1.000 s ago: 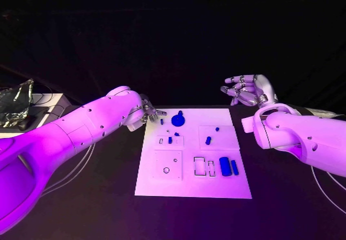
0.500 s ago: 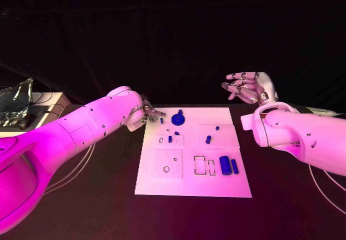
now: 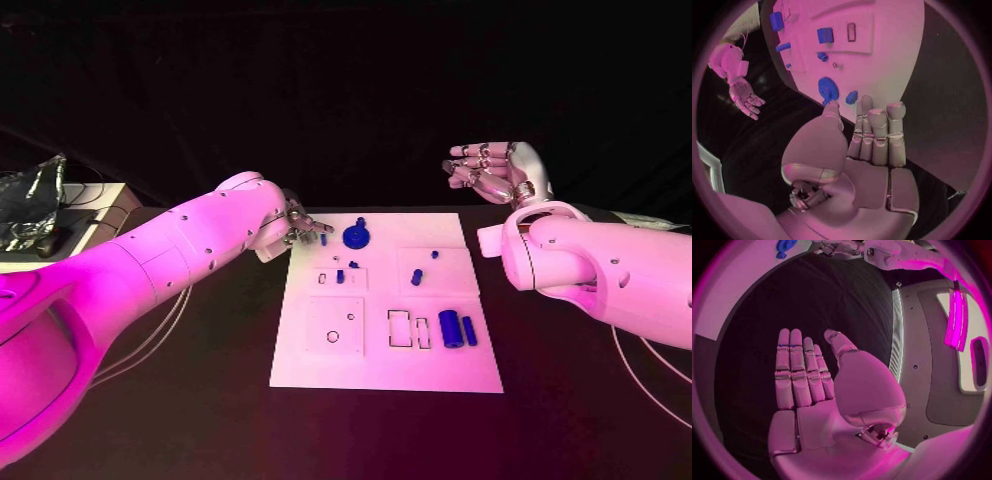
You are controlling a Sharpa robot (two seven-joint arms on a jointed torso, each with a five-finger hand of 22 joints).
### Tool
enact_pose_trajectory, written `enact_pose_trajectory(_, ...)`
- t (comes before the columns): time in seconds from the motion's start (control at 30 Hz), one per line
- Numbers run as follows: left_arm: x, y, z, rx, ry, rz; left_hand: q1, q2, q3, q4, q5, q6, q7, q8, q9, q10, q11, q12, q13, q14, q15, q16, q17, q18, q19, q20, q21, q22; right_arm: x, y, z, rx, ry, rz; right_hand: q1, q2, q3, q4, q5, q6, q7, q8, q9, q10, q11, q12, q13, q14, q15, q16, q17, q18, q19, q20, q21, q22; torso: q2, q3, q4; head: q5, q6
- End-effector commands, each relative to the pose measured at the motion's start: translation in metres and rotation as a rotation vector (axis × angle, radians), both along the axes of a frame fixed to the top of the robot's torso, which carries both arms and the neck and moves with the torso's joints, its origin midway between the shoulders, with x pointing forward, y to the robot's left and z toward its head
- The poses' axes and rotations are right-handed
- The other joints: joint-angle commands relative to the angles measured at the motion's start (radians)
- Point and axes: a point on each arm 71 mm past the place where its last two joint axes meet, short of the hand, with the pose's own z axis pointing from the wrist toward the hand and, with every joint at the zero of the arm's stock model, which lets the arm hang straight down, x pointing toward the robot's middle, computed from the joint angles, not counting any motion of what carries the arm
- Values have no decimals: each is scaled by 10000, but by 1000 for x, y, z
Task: Assemble the parts on the task board
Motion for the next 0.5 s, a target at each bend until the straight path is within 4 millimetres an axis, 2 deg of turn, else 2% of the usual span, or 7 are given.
enact_pose_trajectory(0.03, -1, -4, -1, -131, 168, -259, 20, 97, 19, -117, 39, 61, -69, 93, 45, 30, -53, 2, 12, 102, -6, 52, 22, 20, 51, -3, 52, 28, 0, 3, 0, 191, 2, 394, 15, -100, 3, 32, 4, -15, 33, -45, 12, -39, 41, 4, -16, 16, 3, -21, -54, -163, 55, -2, 90, -359, 5, 7, -1, -16, -15)
enact_pose_trajectory(0.23, -1, -4, -3, -82, 276, -300, 16, 177, 87, -328, 108, -54, -178, 621, 788, 84, -121, -18, 28, 157, -57, 110, 93, -5, 123, -33, 125, 113, 1, 3, 0, 220, 69, 407, 33, -97, -74, 56, 13, -84, 53, -46, 12, -90, 63, 6, -8, -20, 22, -24, -58, -162, 38, 16, 184, -668, 7, 7, -7, -24, -48)
enact_pose_trajectory(0.5, -2, -6, -5, -129, 340, -314, -23, 184, 96, -348, 102, -143, -281, 927, 1717, 162, -178, -7, 82, 218, -104, 121, 123, -44, 222, -83, 211, 221, 1, 4, -1, 235, 129, 405, 52, -84, -159, 70, 13, -132, 75, -47, 15, -147, 83, 7, -10, -76, 46, -22, -63, -163, -6, 37, 257, -870, 13, 11, -1, -31, -66)
